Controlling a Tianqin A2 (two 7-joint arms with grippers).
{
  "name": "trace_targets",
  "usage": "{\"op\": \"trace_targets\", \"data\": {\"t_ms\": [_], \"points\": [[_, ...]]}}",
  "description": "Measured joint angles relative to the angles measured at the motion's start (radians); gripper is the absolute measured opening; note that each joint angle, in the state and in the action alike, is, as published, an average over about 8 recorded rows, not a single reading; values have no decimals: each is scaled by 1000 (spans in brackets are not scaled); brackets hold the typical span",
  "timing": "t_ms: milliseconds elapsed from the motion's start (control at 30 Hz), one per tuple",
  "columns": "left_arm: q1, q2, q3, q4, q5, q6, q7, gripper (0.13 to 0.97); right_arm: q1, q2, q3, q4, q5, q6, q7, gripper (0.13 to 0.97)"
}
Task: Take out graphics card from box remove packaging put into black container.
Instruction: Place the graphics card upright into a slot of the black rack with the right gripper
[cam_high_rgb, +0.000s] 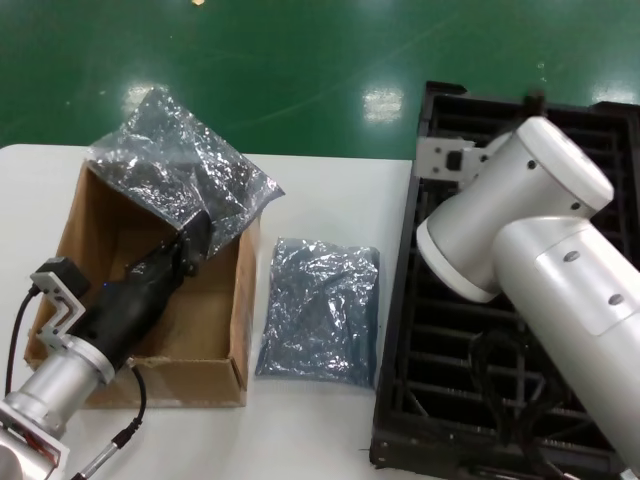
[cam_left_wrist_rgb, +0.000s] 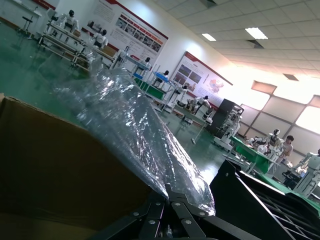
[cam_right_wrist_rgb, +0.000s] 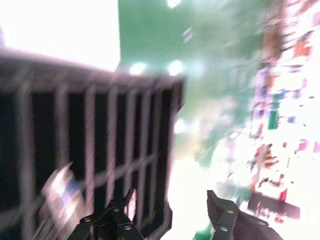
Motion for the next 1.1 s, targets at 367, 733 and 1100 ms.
{"op": "trace_targets", "data": {"t_ms": [367,733,1100], "points": [[2,-5,-5,3,-1,-1,6,139,5,0,27,13,0,87,-85,403],[72,25,17,-167,9,-29,-58,139,-1,0,73,68,0,179,-170,224],[256,75,120,-664,40,-132,-245,139,-10,0,41,62,0,-119,137,158]]}}
